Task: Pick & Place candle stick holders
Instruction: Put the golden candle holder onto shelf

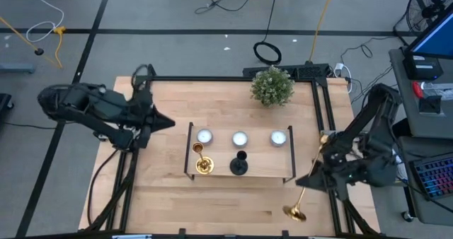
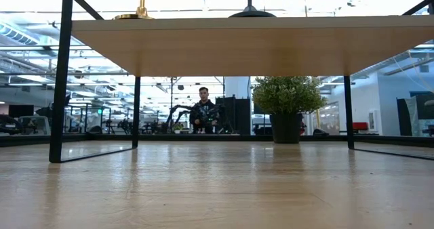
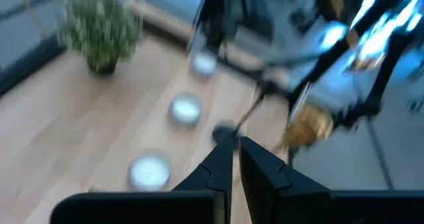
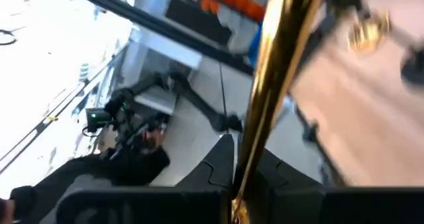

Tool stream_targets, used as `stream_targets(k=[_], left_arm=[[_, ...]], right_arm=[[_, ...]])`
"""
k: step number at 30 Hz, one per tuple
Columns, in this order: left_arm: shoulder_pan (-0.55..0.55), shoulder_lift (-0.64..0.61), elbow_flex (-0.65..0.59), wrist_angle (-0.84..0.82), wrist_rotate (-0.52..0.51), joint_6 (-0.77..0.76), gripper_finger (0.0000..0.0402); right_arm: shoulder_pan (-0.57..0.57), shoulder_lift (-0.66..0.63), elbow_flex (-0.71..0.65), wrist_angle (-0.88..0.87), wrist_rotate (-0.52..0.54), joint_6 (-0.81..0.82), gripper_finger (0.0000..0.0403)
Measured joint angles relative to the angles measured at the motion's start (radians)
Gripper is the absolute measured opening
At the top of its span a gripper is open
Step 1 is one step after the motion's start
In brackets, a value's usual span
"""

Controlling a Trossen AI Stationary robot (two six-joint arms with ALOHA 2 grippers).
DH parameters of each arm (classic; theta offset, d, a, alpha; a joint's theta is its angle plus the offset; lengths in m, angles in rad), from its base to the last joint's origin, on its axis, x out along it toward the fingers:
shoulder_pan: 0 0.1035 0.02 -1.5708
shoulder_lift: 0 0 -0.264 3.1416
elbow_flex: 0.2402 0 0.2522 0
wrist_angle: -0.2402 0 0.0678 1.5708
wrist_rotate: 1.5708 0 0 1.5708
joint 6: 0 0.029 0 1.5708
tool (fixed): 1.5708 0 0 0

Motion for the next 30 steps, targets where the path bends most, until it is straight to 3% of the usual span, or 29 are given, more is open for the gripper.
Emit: stream_targets(k=[8, 14, 17, 23, 30], left_arm=[[0.091, -0.02, 0.0, 0.393, -0.057, 0.123, 0.003], [0.191, -0.004, 0.002, 0.569, -0.06, 0.15, 0.003], [0.225, 0.018, 0.002, 0.585, -0.06, 0.126, 0.003], [0.233, 0.089, 0.001, 0.566, -0.051, 0.067, 0.003], [0.23, 0.179, 0.001, 0.567, -0.025, 0.02, 0.003]], right_arm=[[0.0, -0.065, 0.0, 0.247, 0.189, -0.535, 0.0008], [0.0, -0.118, 0.0, 0.373, 0.244, -0.916, 0.0008], [0.0, -0.124, 0.0, 0.355, 0.266, -0.996, 0.0008], [0.0, -0.121, 0.0, 0.304, 0.469, -1.123, 0.0008], [0.0, -0.106, 0.0, 0.166, 0.475, -1.062, 0.0006]])
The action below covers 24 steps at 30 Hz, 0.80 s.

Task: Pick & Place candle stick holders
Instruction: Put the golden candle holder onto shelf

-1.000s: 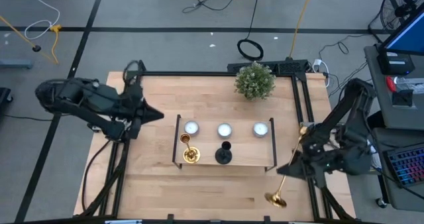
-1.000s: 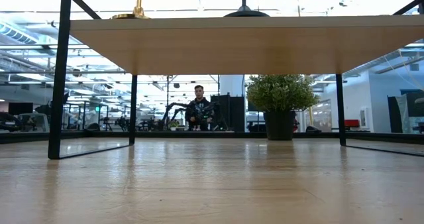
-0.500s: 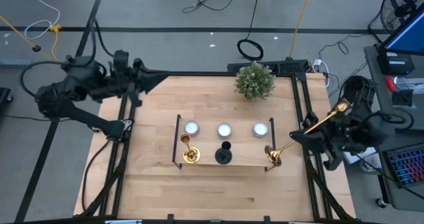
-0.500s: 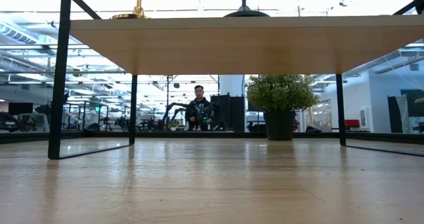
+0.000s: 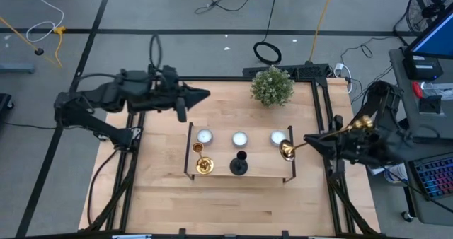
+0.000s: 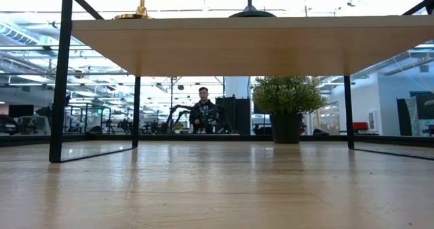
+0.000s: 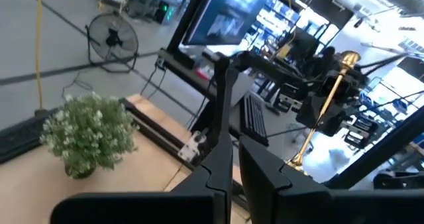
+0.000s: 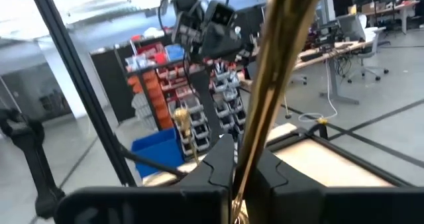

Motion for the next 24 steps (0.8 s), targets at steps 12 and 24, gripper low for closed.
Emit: stream_targets(k=[12, 24], left_arm=[[0.042, 0.004, 0.0, 0.075, 0.029, -0.037, 0.003], [0.012, -0.017, 0.0, 0.078, 0.061, -0.03, 0.003]], right_arm=[[-0.229, 0.028, 0.0, -0.223, -0.337, 0.239, 0.0005], [-0.548, -0.016, 0.0, -0.5, -0.885, 0.33, 0.0008]])
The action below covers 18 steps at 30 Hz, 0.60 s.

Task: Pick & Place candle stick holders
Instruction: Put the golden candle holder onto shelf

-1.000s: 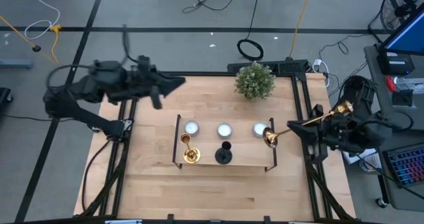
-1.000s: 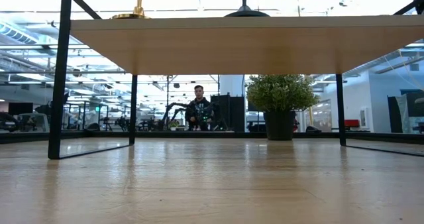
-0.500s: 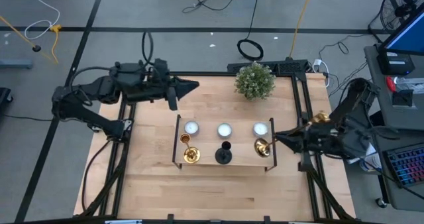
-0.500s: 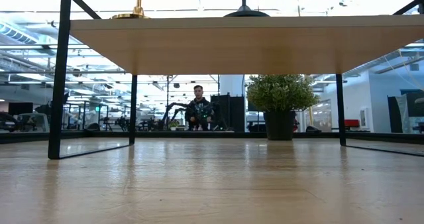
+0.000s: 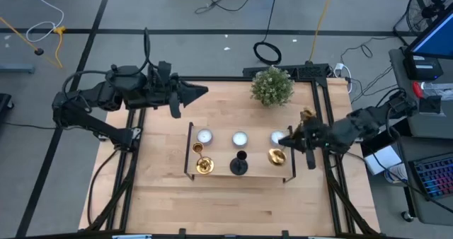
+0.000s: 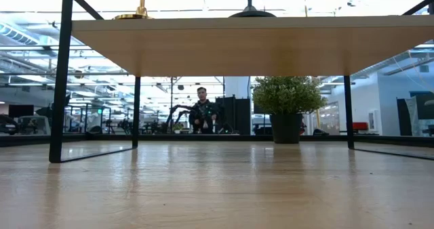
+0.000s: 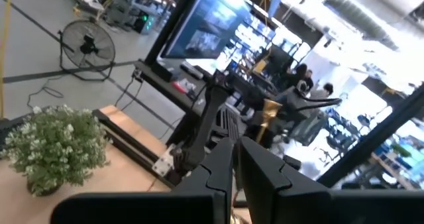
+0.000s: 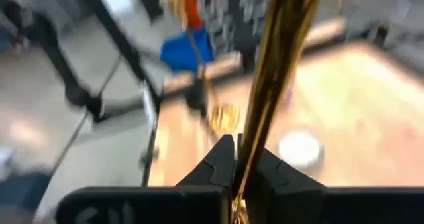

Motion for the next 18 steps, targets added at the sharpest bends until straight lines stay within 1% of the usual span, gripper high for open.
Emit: stream_targets(k=[3, 5, 9, 14, 18], left_arm=[[-0.01, 0.0, 0.0, -0.023, 0.003, 0.001, 0.003], [-0.009, 0.0, 0.0, -0.04, 0.004, 0.001, 0.0031], [-0.006, 0.0, 0.0, -0.065, 0.002, -0.003, 0.003], [-0.002, 0.0, 0.0, -0.064, 0.011, -0.005, 0.003], [-0.001, 0.0, 0.0, -0.067, 0.018, -0.007, 0.003]], right_arm=[[-0.001, 0.012, 0.0, -0.126, -0.031, 0.066, 0.001], [0.0, 0.029, 0.0, -0.164, -0.031, 0.089, 0.0008], [0.0, 0.082, 0.0, -0.135, -0.028, 0.086, 0.0005], [0.016, 0.177, 0.0, -0.143, -0.026, 0.112, 0.0005], [0.05, 0.226, 0.0, -0.126, 0.049, 0.126, 0.0005]])
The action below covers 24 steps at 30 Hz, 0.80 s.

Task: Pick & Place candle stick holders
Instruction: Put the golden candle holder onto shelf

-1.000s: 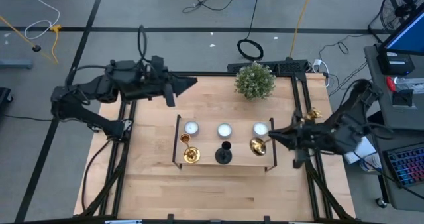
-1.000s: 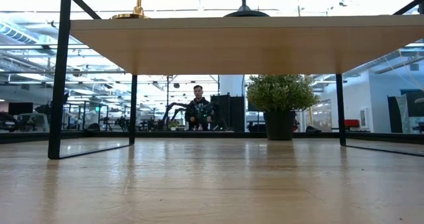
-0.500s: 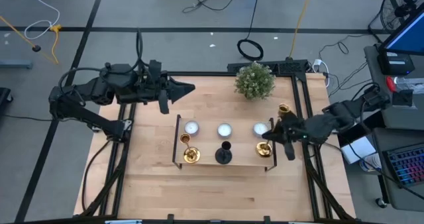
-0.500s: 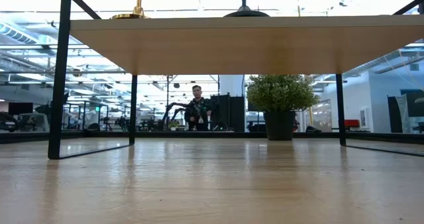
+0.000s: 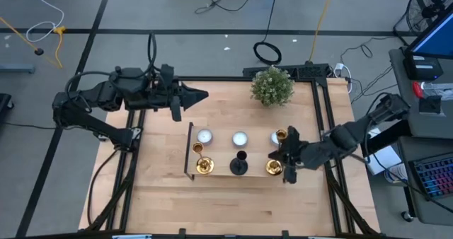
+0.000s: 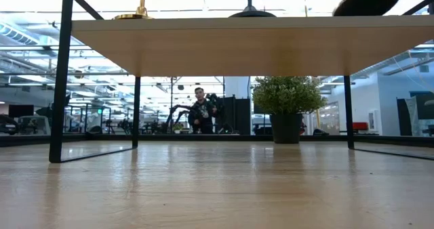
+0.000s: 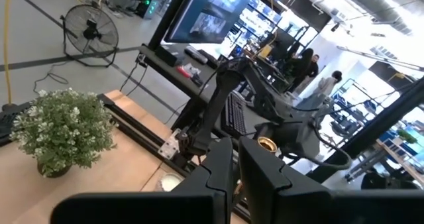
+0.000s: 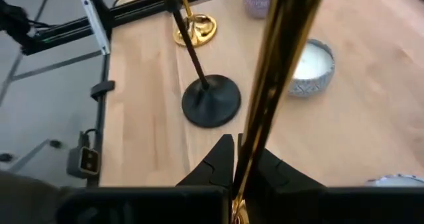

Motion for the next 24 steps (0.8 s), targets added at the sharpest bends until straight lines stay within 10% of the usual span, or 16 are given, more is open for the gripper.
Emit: stream_targets(k=[24], left_arm=[[0.0, 0.0, 0.0, -0.004, 0.053, -0.032, 0.0031]], right_arm=[[0.16, 0.018, 0.0, -0.091, 0.239, 0.197, 0.0006]])
